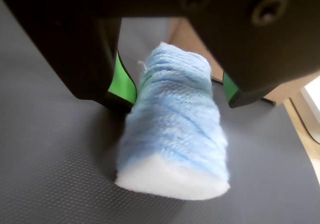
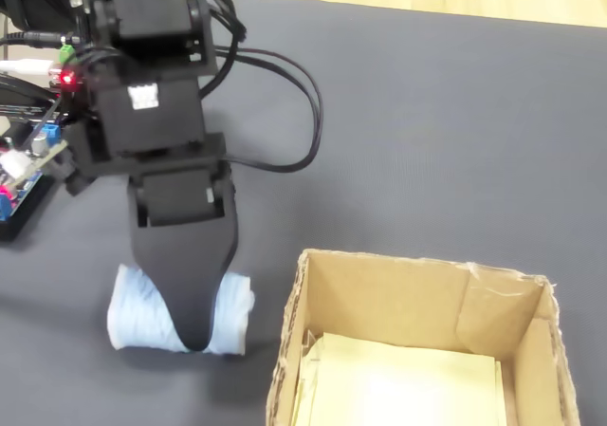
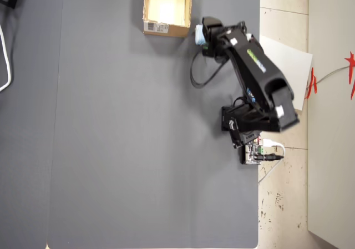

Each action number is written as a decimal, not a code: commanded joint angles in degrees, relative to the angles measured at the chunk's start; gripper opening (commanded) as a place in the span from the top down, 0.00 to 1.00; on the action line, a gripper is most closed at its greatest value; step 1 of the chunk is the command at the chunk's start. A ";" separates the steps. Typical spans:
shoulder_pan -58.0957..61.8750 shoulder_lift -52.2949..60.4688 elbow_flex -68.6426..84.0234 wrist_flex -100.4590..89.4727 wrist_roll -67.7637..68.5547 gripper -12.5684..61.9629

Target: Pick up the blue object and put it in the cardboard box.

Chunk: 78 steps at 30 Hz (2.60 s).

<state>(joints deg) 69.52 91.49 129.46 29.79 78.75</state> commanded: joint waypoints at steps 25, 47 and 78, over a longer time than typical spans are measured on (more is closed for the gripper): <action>-0.44 6.94 6.68 -22.15 9.49 0.58; -7.82 18.63 8.35 -49.83 16.17 0.58; -28.48 15.29 -7.12 -26.81 9.93 0.38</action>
<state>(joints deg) 42.63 103.71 126.65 4.92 87.89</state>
